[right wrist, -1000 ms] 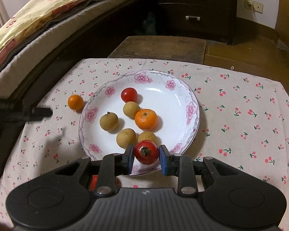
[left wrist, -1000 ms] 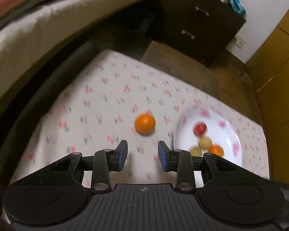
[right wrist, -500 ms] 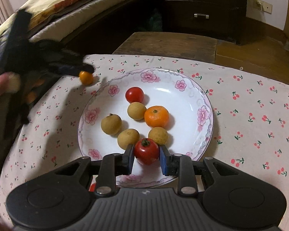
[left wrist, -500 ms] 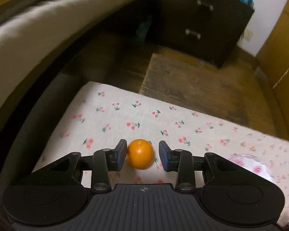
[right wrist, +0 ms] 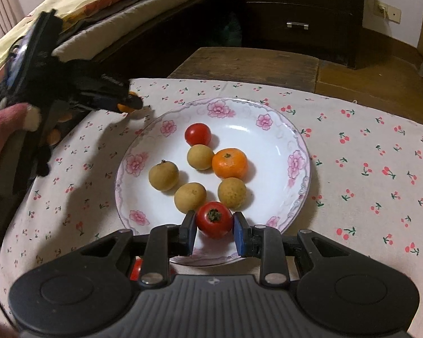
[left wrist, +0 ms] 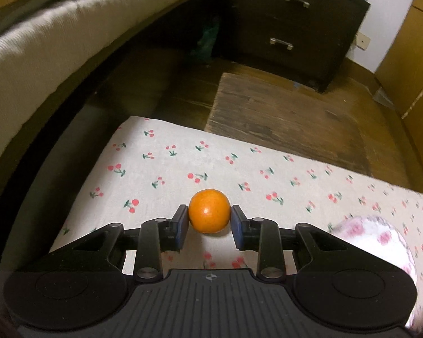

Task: Organize fruits
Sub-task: 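Carry the tangerine in the left tool and tomato in the right tool over the plate, then open the left tool dropping the tangerine while the right tool releases the tomato into the plate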

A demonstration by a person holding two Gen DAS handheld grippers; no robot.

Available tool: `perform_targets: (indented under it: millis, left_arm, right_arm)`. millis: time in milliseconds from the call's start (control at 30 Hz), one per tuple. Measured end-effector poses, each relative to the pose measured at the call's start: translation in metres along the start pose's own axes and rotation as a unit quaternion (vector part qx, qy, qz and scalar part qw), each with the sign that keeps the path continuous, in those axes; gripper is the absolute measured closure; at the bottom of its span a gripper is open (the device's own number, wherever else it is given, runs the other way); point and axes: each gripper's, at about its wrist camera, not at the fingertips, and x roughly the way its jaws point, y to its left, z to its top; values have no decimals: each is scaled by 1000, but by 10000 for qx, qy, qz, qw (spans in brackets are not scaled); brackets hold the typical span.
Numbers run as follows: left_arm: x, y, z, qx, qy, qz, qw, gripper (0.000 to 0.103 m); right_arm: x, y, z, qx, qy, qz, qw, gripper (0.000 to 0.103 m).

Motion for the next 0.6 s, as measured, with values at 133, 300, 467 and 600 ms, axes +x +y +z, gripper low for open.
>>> perform_targets:
  millis: [133, 300, 467, 600]
  left_arm:
    - [-26, -4, -12, 65, -33, -36, 10000, 63]
    - [-56, -20, -33, 234, 15, -306, 9993, 63]
    - [-69, -54, -48, 494, 72, -679, 9964, 63]
    - [-67, -71, -55, 604, 141, -801, 9949, 62]
  right_arm:
    - [0, -4, 2, 122, -32, 17, 9999, 74]
    - [1, -3, 6, 172, -69, -11, 9998, 74]
    - [-4, 2, 9, 94, -75, -54, 9999, 74]
    - [-12, -2, 11, 210, -186, -49, 9996, 73]
